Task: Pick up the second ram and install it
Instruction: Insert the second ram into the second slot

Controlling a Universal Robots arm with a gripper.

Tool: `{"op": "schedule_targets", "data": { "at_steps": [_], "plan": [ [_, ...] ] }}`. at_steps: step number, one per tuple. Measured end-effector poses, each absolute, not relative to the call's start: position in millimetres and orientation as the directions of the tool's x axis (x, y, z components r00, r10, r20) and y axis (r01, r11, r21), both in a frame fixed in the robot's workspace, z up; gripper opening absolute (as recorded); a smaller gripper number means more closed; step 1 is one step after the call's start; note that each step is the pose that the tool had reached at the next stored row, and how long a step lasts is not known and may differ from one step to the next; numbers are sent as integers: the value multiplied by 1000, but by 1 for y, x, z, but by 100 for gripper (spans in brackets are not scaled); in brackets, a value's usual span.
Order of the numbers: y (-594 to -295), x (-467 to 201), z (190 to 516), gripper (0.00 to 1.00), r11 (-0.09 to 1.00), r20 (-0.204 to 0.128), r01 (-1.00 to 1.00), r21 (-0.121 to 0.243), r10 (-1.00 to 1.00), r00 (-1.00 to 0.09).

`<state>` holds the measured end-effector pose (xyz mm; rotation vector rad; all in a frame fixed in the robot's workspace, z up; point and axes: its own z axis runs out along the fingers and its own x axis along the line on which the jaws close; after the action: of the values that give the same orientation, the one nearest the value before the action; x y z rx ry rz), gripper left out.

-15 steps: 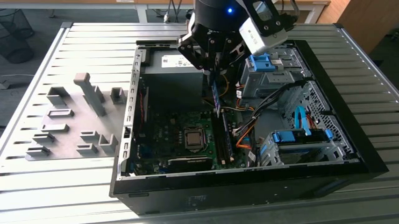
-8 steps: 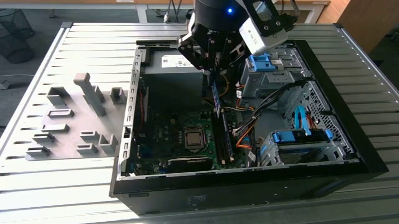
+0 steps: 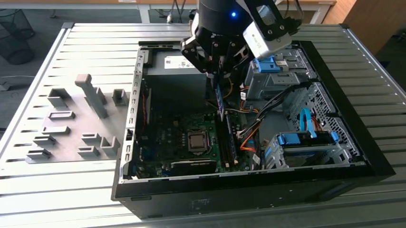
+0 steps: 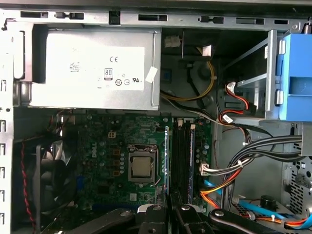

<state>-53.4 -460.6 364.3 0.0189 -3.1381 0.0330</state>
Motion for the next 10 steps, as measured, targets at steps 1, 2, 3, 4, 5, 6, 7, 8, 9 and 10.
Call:
{"op": "schedule_targets", "data": {
  "at_steps": [1, 2, 3, 4, 5, 6, 7, 8, 9, 10],
  "plan": [
    [-461, -53, 362, 14, 1000, 3, -12, -21, -12, -1000],
    [-461, -52, 361, 14, 1000, 3, -12, -21, -12, -1000],
    [-461, -51, 359, 14, 1000, 3, -12, -21, -12, -1000],
    [-461, -50, 357, 14, 1000, 3, -12, -21, -12, -1000],
    [-461, -48, 355, 14, 1000, 3, -12, -21, -12, -1000],
    [-461, -46, 353, 14, 1000, 3, -12, -22, -12, -1000],
    [-461, -44, 352, 14, 1000, 3, -12, -22, -12, -1000],
    [-461, -44, 350, 14, 1000, 3, -12, -22, -12, -1000],
    [-461, -43, 349, 14, 1000, 4, -12, -22, -12, -1000],
    [-461, -43, 349, 14, 1000, 4, -12, -22, -12, -1000]
  ]
}}
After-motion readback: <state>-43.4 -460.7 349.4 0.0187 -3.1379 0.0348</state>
